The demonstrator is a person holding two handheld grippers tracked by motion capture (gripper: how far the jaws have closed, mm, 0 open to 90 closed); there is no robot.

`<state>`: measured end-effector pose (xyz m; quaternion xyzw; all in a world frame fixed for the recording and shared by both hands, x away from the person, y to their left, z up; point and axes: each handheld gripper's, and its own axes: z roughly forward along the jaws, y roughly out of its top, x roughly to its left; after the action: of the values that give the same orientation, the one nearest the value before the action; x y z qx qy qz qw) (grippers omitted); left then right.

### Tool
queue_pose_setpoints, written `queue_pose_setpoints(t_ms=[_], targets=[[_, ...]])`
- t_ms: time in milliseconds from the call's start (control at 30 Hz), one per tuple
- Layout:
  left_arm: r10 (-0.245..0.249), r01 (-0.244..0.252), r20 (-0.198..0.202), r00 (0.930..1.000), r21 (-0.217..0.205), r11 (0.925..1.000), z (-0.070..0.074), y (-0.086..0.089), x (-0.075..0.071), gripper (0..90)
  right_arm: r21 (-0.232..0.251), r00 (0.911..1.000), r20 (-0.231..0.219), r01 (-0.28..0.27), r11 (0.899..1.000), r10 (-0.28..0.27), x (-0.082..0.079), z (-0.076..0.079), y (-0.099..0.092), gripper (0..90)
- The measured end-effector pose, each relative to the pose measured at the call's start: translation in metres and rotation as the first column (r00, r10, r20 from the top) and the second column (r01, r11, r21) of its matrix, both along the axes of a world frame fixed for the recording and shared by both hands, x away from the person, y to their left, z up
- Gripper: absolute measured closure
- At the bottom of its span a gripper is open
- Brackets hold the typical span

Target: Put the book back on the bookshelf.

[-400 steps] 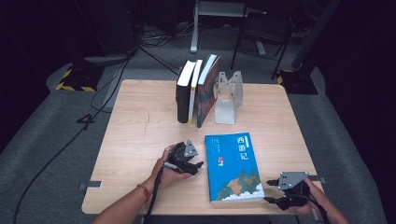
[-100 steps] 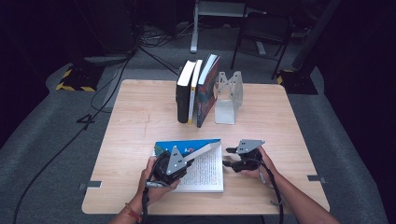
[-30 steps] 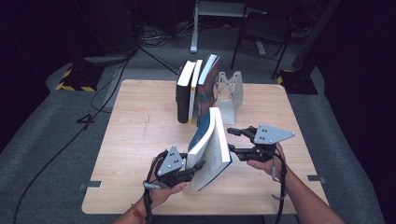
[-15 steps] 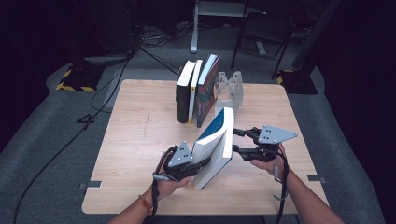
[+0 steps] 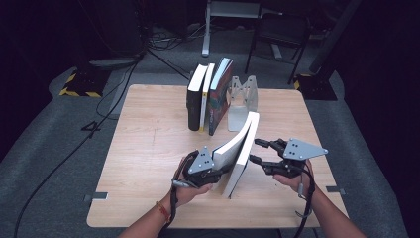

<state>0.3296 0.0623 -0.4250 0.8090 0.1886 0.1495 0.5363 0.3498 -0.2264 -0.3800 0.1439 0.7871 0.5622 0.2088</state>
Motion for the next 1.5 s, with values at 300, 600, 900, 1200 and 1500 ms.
queue_pose_setpoints(t_ms=[300,600,900,1200,1500], targets=[[-0.042,0.045,-0.037,0.9984,0.087,0.9952,-0.014,0.013,-0.022,40.4,-0.055,0.9976,-0.061,-0.037,0.998,0.034,-0.007,-0.023,0.009,44.7],[-0.039,0.048,-0.059,0.9975,0.152,0.9872,-0.031,-0.005,-0.042,24.1,-0.137,0.9938,-0.102,-0.059,0.989,0.045,-0.011,-0.052,0.022,44.4],[0.108,-0.105,-0.029,0.9937,0.095,0.99,-0.031,-0.024,-0.036,24.6,-0.15,0.9965,-0.081,0.007,0.989,-0.02,0.0,-0.063,0.028,40.3],[0.163,-0.16,-0.041,0.9858,0.057,0.9854,-0.04,-0.03,-0.029,35.1,-0.071,0.9951,-0.05,0.081,0.994,-0.085,0.004,-0.058,0.013,46.3],[0.126,-0.122,-0.024,0.9918,0.112,0.9862,-0.032,-0.001,-0.018,58.1,-0.091,0.9878,-0.092,0.117,0.989,-0.126,0.023,-0.064,-0.011,37.8]])
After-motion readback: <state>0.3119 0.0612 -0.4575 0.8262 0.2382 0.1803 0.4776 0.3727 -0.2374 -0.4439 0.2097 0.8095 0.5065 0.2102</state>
